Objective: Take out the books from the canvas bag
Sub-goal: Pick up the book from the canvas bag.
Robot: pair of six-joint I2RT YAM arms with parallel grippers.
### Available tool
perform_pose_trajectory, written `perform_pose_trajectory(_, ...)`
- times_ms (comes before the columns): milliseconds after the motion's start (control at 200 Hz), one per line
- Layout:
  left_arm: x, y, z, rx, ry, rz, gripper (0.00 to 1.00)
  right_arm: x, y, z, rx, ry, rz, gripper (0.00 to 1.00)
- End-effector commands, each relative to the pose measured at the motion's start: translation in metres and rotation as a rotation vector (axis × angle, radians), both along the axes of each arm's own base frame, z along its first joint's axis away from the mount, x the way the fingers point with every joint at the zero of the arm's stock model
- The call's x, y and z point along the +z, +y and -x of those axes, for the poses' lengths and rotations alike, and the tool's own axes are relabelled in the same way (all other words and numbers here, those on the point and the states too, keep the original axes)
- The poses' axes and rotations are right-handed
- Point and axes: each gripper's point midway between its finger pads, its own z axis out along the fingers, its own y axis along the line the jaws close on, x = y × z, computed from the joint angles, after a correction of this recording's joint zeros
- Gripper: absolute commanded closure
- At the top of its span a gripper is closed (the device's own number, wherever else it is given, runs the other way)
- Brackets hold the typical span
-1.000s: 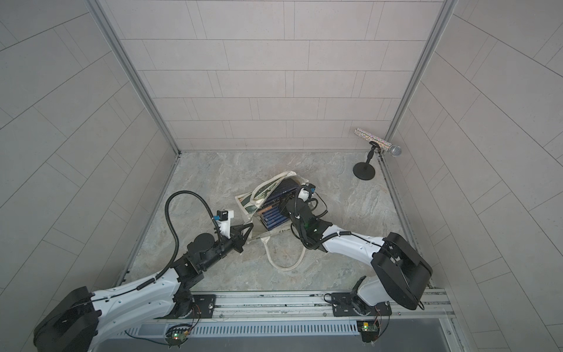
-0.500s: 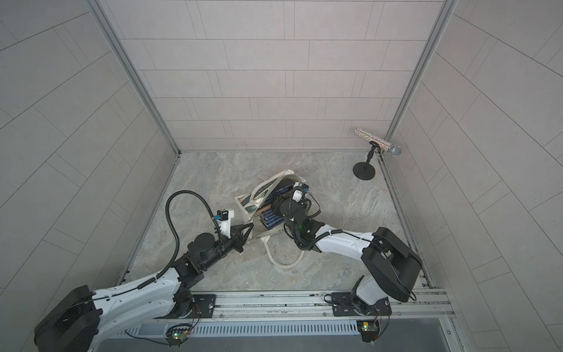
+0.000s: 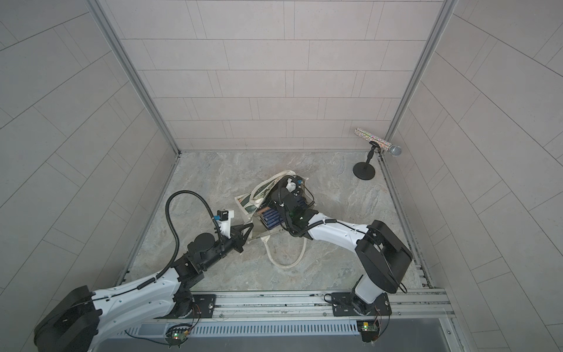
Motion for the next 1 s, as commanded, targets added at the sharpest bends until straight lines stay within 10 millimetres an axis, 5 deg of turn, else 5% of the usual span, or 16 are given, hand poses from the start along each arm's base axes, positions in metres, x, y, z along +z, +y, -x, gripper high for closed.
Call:
perform_pose_trajectory(0, 0.008, -0.007, 0.005, -0.05, -0.022, 0.009, 1.0, -0.012, -0.003, -0.003, -0.03, 0.016, -0.024, 0.5)
perform_pose_trajectory(400, 0.007, -0.009, 0.007, -0.062, -0.019, 0.009, 1.0, 0.004, 0.01, -0.027, 0.015, -0.071, 0.003, 0.54)
perform_pose_trajectory(590, 0.007, -0.009, 0.006, -0.062, -0.02, 0.006, 1.0, 0.0, 0.009, -0.035, 0.013, -0.041, 0.054, 0.78)
perform_pose_trajectory(756, 0.007, -0.008, 0.006, -0.054, -0.022, 0.004, 1.0, 0.004, -0.001, -0.025, -0.006, -0.057, 0.028, 1.0)
perform_pose_trajectory(996, 0.007, -0.004, 0.004, -0.032, -0.023, 0.004, 1.0, 0.036, -0.022, 0.018, 0.031, -0.085, 0.022, 1.0)
